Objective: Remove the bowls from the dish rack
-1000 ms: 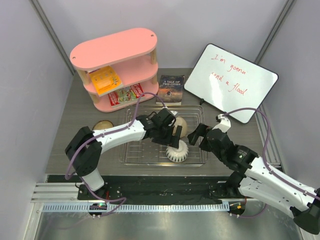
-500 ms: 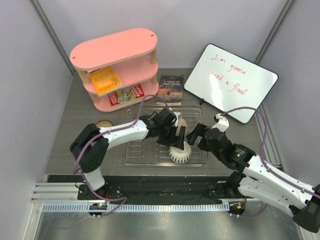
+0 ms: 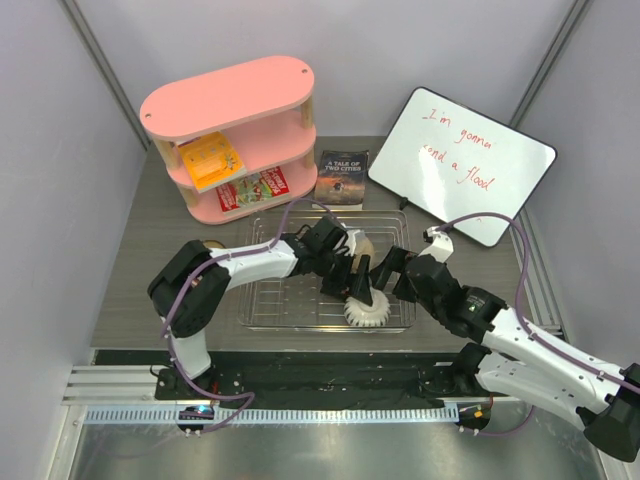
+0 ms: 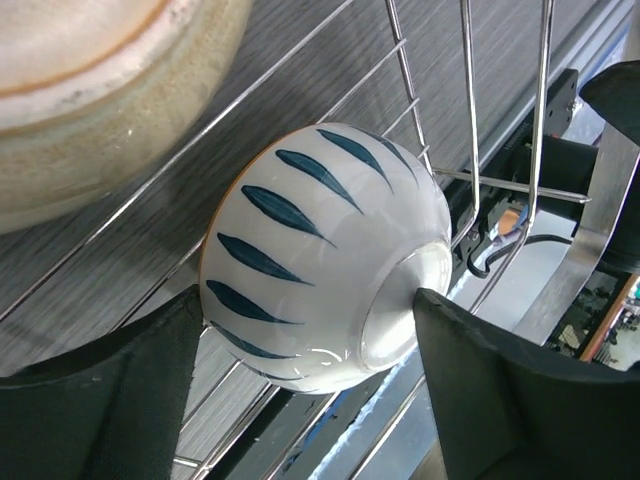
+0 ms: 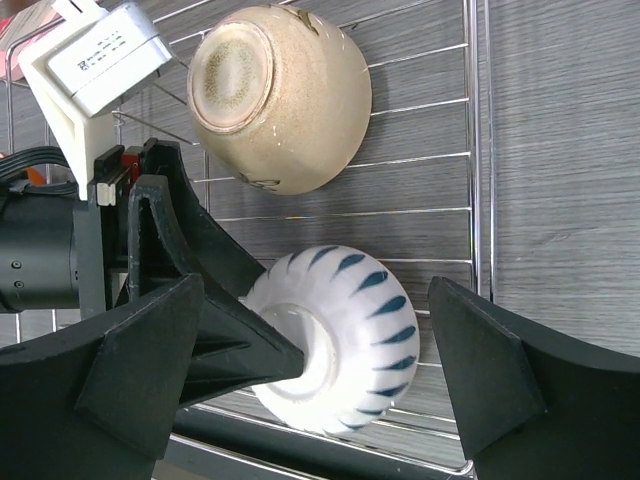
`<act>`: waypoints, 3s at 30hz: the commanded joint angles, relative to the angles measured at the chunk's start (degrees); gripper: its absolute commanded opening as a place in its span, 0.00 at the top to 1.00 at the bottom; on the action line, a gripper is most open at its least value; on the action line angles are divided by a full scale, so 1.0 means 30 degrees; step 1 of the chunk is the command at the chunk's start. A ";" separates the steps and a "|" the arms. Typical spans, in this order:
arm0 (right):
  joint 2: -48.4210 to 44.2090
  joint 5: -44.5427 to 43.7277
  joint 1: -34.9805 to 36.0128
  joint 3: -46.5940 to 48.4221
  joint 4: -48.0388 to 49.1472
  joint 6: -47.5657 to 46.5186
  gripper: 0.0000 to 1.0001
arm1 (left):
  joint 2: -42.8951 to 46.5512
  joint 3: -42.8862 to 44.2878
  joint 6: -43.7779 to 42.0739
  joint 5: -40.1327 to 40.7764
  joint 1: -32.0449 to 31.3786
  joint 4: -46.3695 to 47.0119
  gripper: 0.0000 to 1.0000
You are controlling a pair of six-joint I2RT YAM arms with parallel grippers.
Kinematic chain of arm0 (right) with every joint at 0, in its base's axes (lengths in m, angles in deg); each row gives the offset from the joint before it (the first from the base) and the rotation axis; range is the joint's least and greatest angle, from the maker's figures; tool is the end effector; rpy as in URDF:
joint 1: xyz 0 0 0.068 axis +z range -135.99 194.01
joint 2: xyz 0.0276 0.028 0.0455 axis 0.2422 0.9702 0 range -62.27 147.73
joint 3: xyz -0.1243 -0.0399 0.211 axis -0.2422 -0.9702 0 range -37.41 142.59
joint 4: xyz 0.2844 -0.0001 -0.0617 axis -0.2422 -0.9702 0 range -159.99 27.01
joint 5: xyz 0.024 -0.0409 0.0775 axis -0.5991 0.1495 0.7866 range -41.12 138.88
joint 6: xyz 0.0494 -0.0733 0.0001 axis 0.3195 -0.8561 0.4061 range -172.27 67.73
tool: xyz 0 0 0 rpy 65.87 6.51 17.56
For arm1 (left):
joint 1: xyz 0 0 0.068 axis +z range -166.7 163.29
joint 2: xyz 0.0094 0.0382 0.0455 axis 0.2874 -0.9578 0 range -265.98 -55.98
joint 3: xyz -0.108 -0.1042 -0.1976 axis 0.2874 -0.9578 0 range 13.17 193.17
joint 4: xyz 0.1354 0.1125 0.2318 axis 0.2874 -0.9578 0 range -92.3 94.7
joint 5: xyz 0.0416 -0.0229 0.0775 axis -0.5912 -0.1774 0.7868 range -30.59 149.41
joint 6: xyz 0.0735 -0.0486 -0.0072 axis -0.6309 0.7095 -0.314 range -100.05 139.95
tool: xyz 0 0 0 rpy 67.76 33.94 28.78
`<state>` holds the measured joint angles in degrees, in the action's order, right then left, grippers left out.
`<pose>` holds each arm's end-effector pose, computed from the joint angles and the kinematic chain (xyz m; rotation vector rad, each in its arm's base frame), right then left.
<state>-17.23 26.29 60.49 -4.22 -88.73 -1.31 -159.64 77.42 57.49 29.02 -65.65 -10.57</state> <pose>0.1943 0.1608 0.1948 0.3033 2.1974 0.5258 0.2392 -0.3351 0.1003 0.5217 2.7757 -1.1706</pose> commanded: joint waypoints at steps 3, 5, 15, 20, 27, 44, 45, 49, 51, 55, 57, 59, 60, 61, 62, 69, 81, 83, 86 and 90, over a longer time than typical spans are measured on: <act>0.0047 -0.0292 -0.0082 -0.0428 -0.0122 -0.0053 0.00 | 0.0039 -0.0323 -0.0209 0.0345 -0.0149 -0.0536 0.40; -0.0011 -0.0351 -0.0083 -0.0516 -0.0093 -0.0053 0.00 | 0.0215 -0.0293 -0.0179 0.0491 -0.0149 -0.0565 0.48; -0.0598 -0.0527 -0.0141 -0.0692 -0.0239 0.0094 0.00 | 0.0921 0.0117 -0.0238 0.1021 -0.0120 -0.1209 0.91; -0.0657 -0.0527 -0.0171 -0.0751 -0.0298 0.0123 0.00 | 0.0597 0.0089 -0.0209 0.1194 -0.0149 -0.1444 0.47; -0.0452 -0.0527 -0.0200 -0.0780 -0.0327 0.0094 0.00 | 0.0538 -0.0030 -0.0237 0.1400 -0.0149 -0.1473 0.42; -0.0217 -0.0380 -0.0200 -0.0692 -0.0240 0.0035 0.00 | 0.0685 0.0439 -0.0560 0.2162 -0.0119 -0.2440 0.39; -0.0188 -0.0380 -0.0200 -0.0663 -0.0211 0.0064 0.00 | 0.0656 0.0439 -0.0560 0.2162 -0.0119 -0.2440 0.39; -0.0188 -0.0410 -0.0200 -0.0663 -0.0181 0.0005 0.00 | 0.0597 0.0527 -0.0618 0.2220 -0.0119 -0.2528 0.38; -0.0130 -0.0439 -0.0200 -0.0692 -0.0151 -0.0024 0.00 | 0.0626 0.0556 -0.0648 0.2337 -0.0119 -0.2616 0.37; -0.0100 -0.0410 -0.0200 -0.0663 -0.0122 -0.0053 0.00 | 0.0685 0.0615 -0.0648 0.2367 -0.0119 -0.2762 0.33; -0.0100 -0.0410 -0.0200 -0.0663 -0.0093 -0.0024 0.00 | 0.0714 0.0674 -0.0677 0.2425 -0.0090 -0.2792 0.32; -0.0100 -0.0410 -0.0200 -0.0634 -0.0064 -0.0024 0.00 | 0.0743 0.0674 -0.0677 0.2426 -0.0090 -0.2850 0.32; -0.0100 -0.0410 -0.0200 -0.0634 -0.0064 -0.0024 0.00 | 0.0744 0.0703 -0.0706 0.2426 -0.0090 -0.2850 0.31; -0.0071 -0.0439 -0.0200 -0.0663 -0.0064 -0.0053 0.00 | 0.0715 0.0703 -0.0706 0.2484 -0.0090 -0.2879 0.31; -0.0100 -0.0410 -0.0200 -0.0663 -0.0064 -0.0024 0.00 | 0.0714 0.0703 -0.0706 0.2513 -0.0090 -0.2909 0.31; 0.0047 -0.0380 -0.0200 -0.0692 -0.0005 -0.0024 0.00 | 0.0685 0.0644 -0.0706 0.2484 -0.0061 -0.2909 0.30; 0.0164 -0.0205 -0.0200 -0.0780 0.0141 0.0064 0.00 | 0.0948 0.0498 -0.0560 0.2455 -0.0090 -0.2879 0.30; 0.0135 -0.0147 -0.0229 -0.0867 0.0229 0.0094 0.00 | 0.1211 0.0469 -0.0531 0.2601 -0.0061 -0.2880 0.30; 0.0193 -0.0088 -0.0200 -0.0956 0.0317 0.0152 0.00 | 0.1591 0.0586 -0.0501 0.2806 -0.0061 -0.3026 0.28; 0.0252 0.0029 -0.0200 -0.0898 0.0434 0.0124 0.00 | 0.2207 0.0732 -0.0501 0.3303 -0.0061 -0.3288 0.28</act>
<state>-16.86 26.66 60.03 -6.78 -88.90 -1.03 -156.38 79.67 58.27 34.88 -66.46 -15.57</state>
